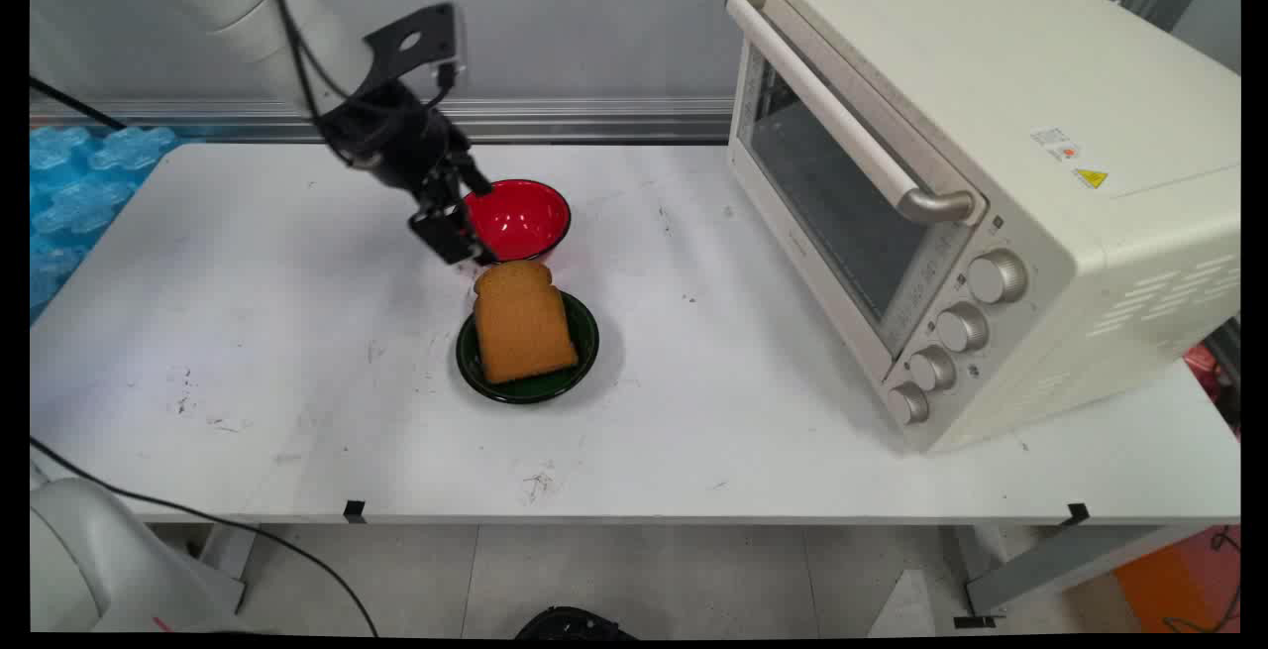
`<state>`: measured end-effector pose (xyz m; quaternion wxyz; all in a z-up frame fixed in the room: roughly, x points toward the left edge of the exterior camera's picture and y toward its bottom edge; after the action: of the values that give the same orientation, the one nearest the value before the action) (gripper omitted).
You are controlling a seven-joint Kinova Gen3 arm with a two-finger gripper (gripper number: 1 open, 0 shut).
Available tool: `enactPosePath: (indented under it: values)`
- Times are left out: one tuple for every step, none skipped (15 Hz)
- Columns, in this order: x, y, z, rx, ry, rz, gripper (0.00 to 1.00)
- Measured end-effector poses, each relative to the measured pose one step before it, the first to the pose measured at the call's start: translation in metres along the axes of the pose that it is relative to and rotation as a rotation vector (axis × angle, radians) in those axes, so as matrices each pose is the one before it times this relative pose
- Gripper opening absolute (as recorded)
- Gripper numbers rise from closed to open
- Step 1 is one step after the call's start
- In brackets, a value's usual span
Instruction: Open the oven
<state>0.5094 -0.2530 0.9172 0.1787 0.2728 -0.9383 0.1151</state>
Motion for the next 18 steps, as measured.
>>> enactPosePath:
  values:
    - [0.00863, -0.00057, -0.001, 0.00082, 0.00838, -0.00414, 1.0]
    - [0.0108, -0.00047, -0.00096, -0.00034, 0.01181, -0.00325, 1.0]
    - [0.01098, -0.00032, -0.00082, 0.00037, 0.01161, -0.00235, 1.0]
    - [0.00901, -0.00013, -0.00042, 0.0003, 0.00869, -0.00109, 1.0]
    - [0.0104, -0.0002, -0.00038, 0.00014, 0.00926, -0.00107, 1.0]
    - [0.00904, 0.00016, -0.00039, -0.00046, 0.00725, -0.00171, 1.0]
    - [0.0071, 0.00051, -0.00028, -0.0009, 0.00462, -0.00142, 1.0]
    - [0.00818, 0.00067, -0.00045, -0.00157, 0.00555, -0.00134, 1.0]
    - [0.00803, 0.00077, -0.00036, -0.00193, 0.00528, -0.00028, 1.0]
    - [0.00695, 0.00076, -0.00039, -0.00178, 0.00523, 0.0007, 1.0]
    - [0.00458, 0.00043, -0.00028, -0.00076, 0.00383, 0.00095, 1.0]
    - [0.00689, 0.00057, -0.00039, -0.00116, 0.00598, 0.00206, 1.0]
    - [0.00482, 0.00037, -0.00022, -0.00025, 0.00437, 0.00235, 1.0]
    - [0.00705, 0.00024, -0.00042, 0.0004, 0.00731, 0.0033, 1.0]
    - [0.00845, -0.00007, -0.00053, 0.00244, 0.00895, 0.00666, 1.0]
    - [0.00824, -0.00033, -0.00063, 0.0033, 0.00933, 0.00678, 1.0]
    - [0.00705, -0.0005, -0.00038, 0.00298, 0.00777, 0.00593, 1.0]
    - [0.00477, -0.00029, -0.00035, 0.00237, 0.00528, 0.0046, 1.0]
